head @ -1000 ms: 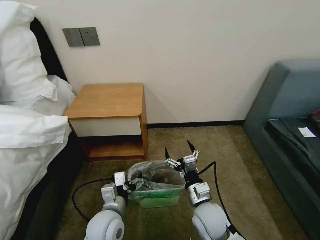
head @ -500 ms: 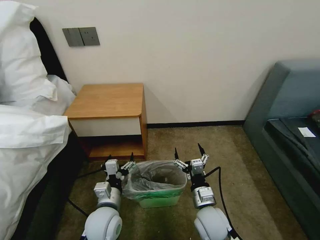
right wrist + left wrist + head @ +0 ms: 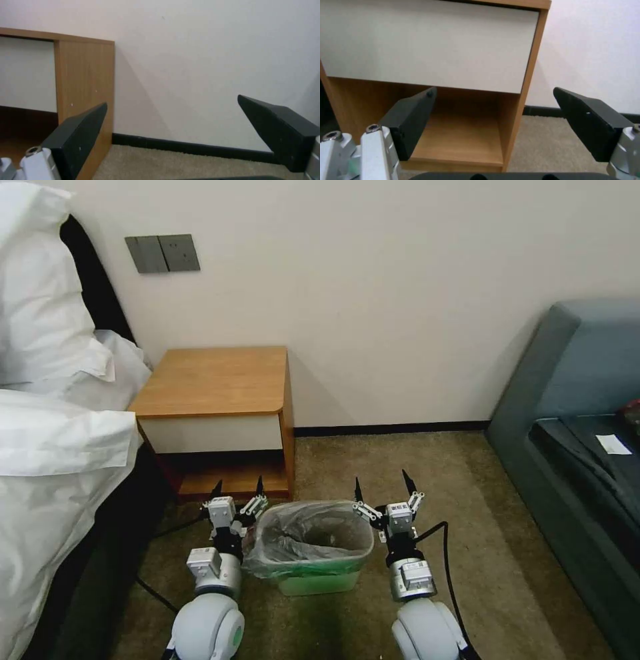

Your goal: Pick up the garbage bag from the table and place it over the trash can.

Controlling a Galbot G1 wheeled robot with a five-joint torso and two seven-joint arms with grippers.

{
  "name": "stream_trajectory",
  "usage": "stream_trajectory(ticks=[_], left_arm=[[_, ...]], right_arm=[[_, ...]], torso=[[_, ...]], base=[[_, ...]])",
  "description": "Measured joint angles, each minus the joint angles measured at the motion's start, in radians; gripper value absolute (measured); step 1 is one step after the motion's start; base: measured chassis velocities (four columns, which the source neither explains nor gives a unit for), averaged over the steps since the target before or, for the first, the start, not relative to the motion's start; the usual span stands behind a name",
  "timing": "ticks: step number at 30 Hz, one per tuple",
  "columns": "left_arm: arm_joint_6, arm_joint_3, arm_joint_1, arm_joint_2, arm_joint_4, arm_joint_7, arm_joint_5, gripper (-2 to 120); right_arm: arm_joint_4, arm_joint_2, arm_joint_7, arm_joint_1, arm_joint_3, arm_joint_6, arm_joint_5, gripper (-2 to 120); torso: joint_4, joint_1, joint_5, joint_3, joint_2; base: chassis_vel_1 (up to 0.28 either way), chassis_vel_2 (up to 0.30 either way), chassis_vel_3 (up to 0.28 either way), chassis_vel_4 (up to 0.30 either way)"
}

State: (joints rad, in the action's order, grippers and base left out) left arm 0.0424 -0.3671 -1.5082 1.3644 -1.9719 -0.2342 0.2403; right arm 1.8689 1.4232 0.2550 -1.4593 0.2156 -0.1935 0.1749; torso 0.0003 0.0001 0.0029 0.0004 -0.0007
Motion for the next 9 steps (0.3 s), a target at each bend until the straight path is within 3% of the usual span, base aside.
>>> stream_trajectory(ticks=[9], left_arm=[[-0.001,0.0,-0.001,0.0,0.0,0.001,0.0,89]], right_arm=[[0.001,0.0,-0.001,0.0,0.0,0.0,0.0,100]], torso=[[0.0,0.0,0.0,0.0,0.0]], base=[[0.0,0.0,0.0,0.0]])
